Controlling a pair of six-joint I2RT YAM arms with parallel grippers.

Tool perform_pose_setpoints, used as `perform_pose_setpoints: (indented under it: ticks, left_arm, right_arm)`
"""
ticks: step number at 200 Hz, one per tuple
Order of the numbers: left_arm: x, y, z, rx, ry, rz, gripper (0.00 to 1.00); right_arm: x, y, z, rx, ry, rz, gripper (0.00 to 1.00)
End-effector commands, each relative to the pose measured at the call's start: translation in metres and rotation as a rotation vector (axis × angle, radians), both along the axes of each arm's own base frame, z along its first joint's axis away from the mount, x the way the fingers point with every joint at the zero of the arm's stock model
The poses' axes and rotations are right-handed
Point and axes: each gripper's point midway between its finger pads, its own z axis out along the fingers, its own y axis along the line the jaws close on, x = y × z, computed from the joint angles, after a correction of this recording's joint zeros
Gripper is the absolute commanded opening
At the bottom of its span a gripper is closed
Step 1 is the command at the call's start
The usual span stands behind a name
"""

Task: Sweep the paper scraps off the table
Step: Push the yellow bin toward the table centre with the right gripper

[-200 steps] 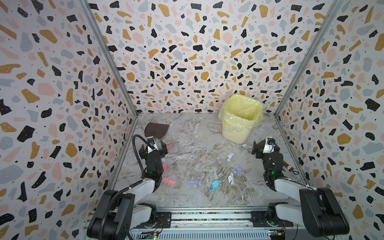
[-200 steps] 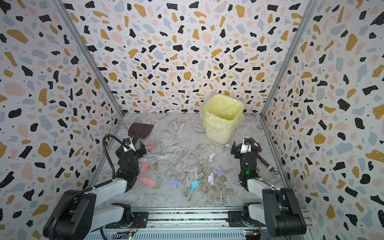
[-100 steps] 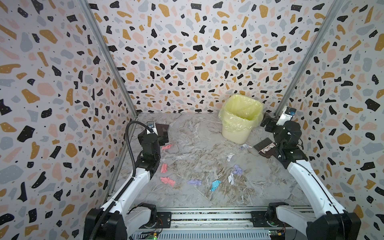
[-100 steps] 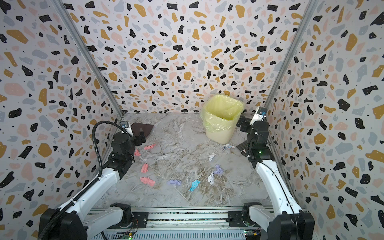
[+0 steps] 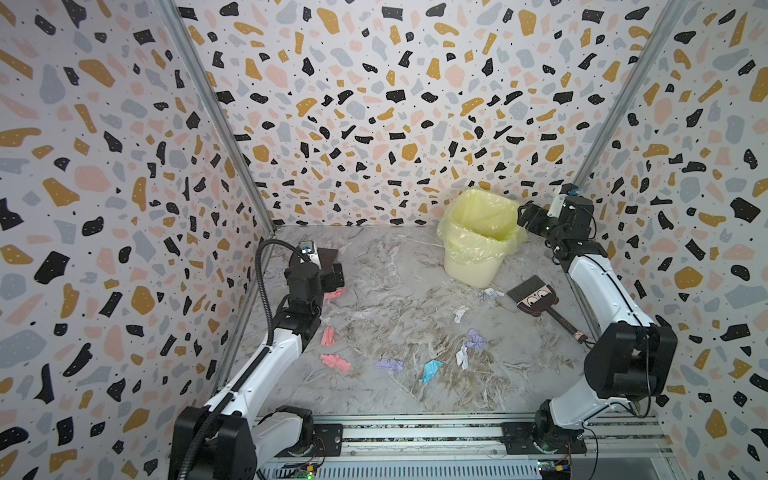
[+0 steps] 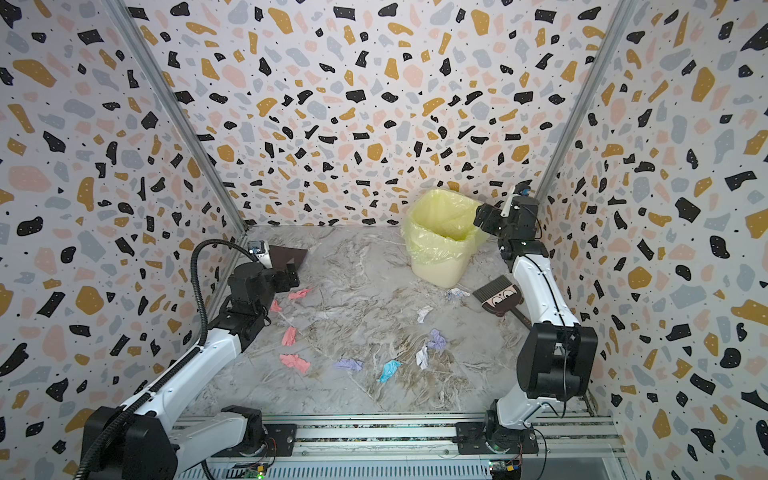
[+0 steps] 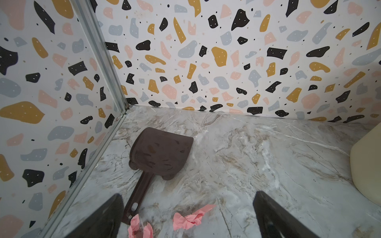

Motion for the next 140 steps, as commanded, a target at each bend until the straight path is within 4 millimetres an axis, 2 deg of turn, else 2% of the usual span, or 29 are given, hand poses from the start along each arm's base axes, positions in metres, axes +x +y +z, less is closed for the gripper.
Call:
perform_pose_setpoints:
  ticks: [1, 87, 140]
  left_arm:
    - [-0.004, -0.002, 0.002, -0.015, -0.011, -0.011, 1.0]
    - [-0.01, -0.001, 0.0, 0.0, 0.014, -0.019, 1.0]
    - [-0.016, 0.002, -0.004, 0.032, 0.042, -0.017, 1.0]
  right_arm:
    - [0.002, 0.015, 0.007, 0.056, 0.027, 0.068, 0.84]
    - [0.017, 0.029, -0.025, 0.06, 0.119, 0.161, 0.69]
    - [0.019, 0.053, -0.036, 0.038, 0.17, 0.253, 0.62]
